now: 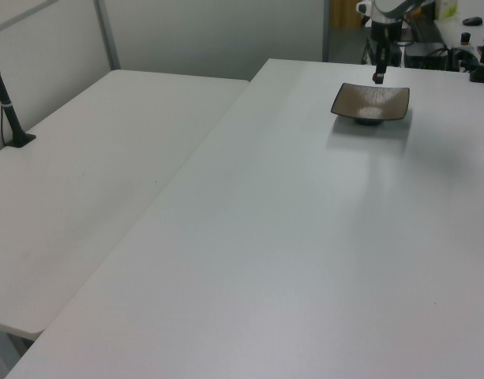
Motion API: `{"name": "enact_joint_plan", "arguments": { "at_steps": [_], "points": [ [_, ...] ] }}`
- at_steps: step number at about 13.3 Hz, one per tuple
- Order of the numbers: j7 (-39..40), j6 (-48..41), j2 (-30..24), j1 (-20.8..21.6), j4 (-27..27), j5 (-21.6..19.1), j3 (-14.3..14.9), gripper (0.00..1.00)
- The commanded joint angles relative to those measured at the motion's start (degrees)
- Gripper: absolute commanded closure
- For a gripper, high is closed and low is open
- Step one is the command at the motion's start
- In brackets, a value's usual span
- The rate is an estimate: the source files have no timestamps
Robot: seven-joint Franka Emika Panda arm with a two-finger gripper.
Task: Strawberries on a ceramic plate
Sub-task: 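Carry the strawberry over the brown plate and lower it, then open the gripper to release the strawberry onto the plate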
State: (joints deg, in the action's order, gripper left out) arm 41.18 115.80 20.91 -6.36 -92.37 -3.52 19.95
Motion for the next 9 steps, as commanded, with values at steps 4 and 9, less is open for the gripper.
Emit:
{"name": "enact_joint_plan", "arguments": {
  "at_steps": [4, 9],
  "points": [
    [-0.14, 10.58, 4.65, -0.49, -2.29, -0.26, -0.97, 0.97],
    [1.79, 10.86, 6.86, -0.50, -2.99, 0.18, -1.06, 0.97]
  ]
}}
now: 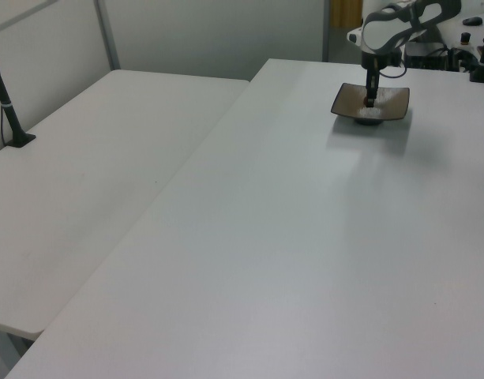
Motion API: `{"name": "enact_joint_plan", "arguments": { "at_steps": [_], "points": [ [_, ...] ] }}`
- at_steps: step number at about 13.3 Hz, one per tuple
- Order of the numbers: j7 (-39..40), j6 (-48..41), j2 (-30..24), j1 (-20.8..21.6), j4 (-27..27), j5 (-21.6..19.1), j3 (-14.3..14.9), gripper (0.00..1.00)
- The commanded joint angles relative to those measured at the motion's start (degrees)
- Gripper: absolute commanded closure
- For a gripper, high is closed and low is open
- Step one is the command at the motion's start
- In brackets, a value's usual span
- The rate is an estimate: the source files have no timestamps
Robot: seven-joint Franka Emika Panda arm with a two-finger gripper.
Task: Strawberries on a ceramic plate
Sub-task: 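Open the gripper to release the strawberry onto the plate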
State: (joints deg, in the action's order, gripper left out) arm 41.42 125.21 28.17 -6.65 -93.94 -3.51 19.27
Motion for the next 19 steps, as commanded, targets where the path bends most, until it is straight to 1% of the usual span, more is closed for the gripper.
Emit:
{"name": "enact_joint_plan", "arguments": {
  "at_steps": [1, 2, 4, 7, 8, 12, 14, 15, 17, 19],
  "points": [
    [3.39, 1.62, -0.14, -0.29, -2.46, 0.17, -0.37, 0.93],
    [4.19, 2.31, -0.14, -0.29, -2.73, 0.08, -0.37, 0.92],
    [4.20, 2.76, -0.14, -0.47, -2.82, 0.08, -0.37, 0.84],
    [4.55, 2.67, -0.14, -0.82, -2.91, 0.08, -0.37, 0.13],
    [4.55, 2.41, -0.22, -0.82, -2.91, 0.08, -0.37, 0.00],
    [4.02, 1.36, -1.62, -0.47, -2.38, 0.08, -0.46, 0.00],
    [3.85, -1.44, -4.95, -0.29, -2.30, 0.08, -0.63, 0.00],
    [3.50, -5.55, -7.75, 0.06, -1.08, 0.08, -0.89, 0.00],
    [3.32, -13.29, -10.41, 1.20, 1.12, 0.08, -1.25, 0.00],
    [0.00, -21.73, -16.19, 2.08, 1.92, -0.18, -1.34, 0.00]
  ]
}}
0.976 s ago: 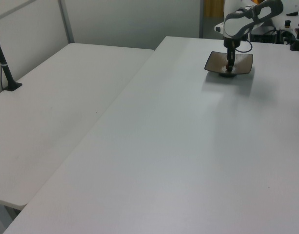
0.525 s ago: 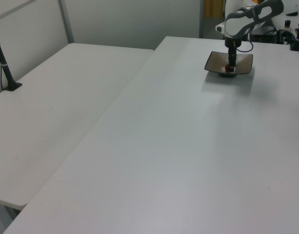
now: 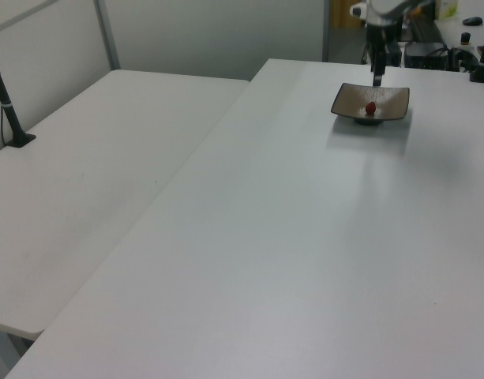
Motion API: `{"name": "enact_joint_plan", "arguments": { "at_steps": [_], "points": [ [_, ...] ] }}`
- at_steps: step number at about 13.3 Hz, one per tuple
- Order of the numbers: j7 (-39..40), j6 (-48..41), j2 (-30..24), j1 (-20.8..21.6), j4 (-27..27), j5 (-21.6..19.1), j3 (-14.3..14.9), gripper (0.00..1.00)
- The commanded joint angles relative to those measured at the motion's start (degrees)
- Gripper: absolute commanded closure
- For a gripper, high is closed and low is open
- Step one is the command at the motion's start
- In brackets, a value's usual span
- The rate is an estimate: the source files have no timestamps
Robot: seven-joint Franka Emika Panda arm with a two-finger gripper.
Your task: Strawberries on a ceramic plate
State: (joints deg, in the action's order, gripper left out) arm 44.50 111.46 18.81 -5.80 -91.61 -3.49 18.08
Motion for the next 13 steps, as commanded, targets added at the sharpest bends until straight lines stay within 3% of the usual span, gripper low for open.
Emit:
{"name": "enact_joint_plan", "arguments": {
  "at_steps": [1, 4, 7, 9, 12, 13],
  "points": [
    [-4.32, -10.89, -8.86, 1.32, -0.41, -0.72, -0.24, 0.00],
    [-9.22, -20.90, -15.98, 5.08, -0.67, -0.90, -0.94, 0.00],
    [-22.73, -23.74, -19.94, 8.69, -0.76, -1.17, -1.73, 0.00],
    [-26.12, -23.84, -21.01, 9.58, -0.85, -1.17, -4.53, 0.00],
    [-31.19, -23.40, -21.45, 9.93, -1.02, -1.17, -10.94, 0.00],
    [-32.88, -22.87, -21.45, 10.11, -1.11, -1.17, -11.66, 0.00]
  ]
}}
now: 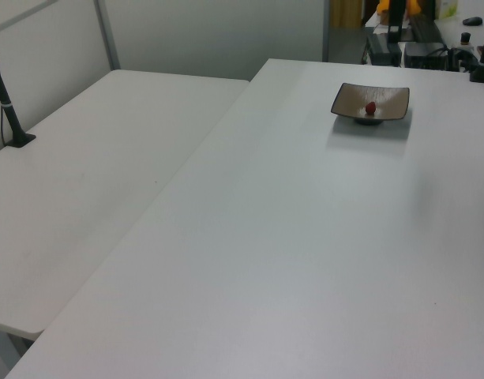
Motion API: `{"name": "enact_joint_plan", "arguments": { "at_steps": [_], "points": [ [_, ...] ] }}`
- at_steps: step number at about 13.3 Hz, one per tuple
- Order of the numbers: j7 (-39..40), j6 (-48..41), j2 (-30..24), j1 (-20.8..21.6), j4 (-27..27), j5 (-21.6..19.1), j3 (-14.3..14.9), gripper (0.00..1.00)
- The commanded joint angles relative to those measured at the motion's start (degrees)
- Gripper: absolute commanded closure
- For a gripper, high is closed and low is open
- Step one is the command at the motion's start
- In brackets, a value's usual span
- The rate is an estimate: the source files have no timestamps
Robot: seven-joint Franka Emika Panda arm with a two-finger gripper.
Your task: Strawberries on a ceramic plate
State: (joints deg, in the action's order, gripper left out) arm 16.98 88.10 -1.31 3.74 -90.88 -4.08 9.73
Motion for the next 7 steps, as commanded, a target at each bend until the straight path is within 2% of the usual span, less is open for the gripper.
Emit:
{"name": "enact_joint_plan", "arguments": {
  "at_steps": [1, 7],
  "points": [
    [-6.51, 0.93, -1.24, 1.52, -1.94, -0.58, -3.93, 0.00],
    [-5.38, 8.75, -0.98, 2.24, -4.40, -0.58, -4.64, 0.00]
  ]
}}
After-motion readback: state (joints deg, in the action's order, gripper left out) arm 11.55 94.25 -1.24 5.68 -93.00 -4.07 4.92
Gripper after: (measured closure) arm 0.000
